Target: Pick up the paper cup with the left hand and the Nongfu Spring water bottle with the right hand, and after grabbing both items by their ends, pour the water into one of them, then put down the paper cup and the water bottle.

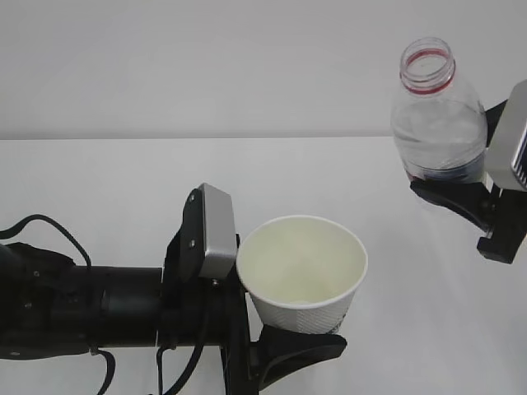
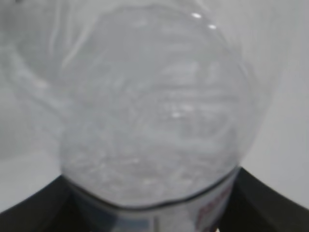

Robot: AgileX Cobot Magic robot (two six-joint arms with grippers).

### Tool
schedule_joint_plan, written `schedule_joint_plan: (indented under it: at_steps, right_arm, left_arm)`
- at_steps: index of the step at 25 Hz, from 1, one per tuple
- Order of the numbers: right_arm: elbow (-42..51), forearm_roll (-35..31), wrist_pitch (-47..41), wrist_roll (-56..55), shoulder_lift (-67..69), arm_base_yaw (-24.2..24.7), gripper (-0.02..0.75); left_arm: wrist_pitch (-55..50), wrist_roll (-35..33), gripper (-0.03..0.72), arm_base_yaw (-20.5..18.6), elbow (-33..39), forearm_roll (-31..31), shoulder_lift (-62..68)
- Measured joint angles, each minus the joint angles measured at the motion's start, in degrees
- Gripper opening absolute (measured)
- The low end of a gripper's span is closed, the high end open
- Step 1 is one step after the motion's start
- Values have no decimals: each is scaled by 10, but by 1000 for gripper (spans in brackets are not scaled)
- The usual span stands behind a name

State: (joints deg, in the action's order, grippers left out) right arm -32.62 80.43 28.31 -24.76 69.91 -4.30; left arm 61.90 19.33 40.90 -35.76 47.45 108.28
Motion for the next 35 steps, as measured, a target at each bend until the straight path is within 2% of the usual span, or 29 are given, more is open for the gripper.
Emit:
schedule_joint_plan:
  at_steps: [6, 15, 35]
  right_arm:
    - [-4, 19, -81, 12, 0, -50, 495]
    - [-10, 27, -79, 21, 22, -70, 495]
    - [-35, 32, -81, 120, 28, -72, 486]
  left_arm:
    - [0, 0, 591, 0, 0, 8, 0]
    - [0, 0, 591, 0, 0, 10, 0]
    - [0, 0, 591, 0, 0, -4, 0]
